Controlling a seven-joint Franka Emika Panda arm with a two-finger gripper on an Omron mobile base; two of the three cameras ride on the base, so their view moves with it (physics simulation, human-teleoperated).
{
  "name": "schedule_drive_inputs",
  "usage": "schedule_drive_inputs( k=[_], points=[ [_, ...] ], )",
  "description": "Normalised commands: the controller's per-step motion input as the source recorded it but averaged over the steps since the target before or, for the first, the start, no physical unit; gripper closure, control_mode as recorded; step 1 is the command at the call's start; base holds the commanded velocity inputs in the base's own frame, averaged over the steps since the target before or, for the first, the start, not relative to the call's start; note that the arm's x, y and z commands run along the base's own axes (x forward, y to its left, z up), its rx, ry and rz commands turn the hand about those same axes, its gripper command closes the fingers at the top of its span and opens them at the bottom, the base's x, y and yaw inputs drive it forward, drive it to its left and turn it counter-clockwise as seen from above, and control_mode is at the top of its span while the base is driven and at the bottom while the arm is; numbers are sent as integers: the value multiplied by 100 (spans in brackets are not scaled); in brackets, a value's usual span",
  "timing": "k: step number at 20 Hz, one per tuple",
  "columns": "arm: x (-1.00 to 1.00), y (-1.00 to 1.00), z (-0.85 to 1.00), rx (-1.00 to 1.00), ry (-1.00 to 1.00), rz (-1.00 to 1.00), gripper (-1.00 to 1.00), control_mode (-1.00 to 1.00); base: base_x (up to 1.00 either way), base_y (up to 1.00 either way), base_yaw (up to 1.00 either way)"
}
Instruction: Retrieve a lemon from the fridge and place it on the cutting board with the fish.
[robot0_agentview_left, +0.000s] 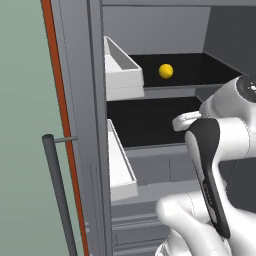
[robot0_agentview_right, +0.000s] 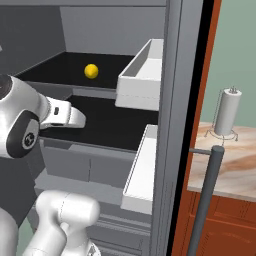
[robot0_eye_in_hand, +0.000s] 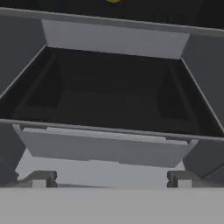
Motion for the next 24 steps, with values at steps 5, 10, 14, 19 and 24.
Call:
schedule_drive_inputs(
  k=[5,10,14,19,24],
  points=[
    [81,3,43,2,-29,0,-100,-100,0,0,0],
    [50,0,49,0,-24,0,-100,-100,0,0,0],
    [11,0,42,0,-10,0,-100,-100,0,0,0],
    [0,-9,25,2,-1,0,-100,-100,0,0,0],
    [13,-2,1,2,0,0,-100,-100,0,0,0]
  ],
)
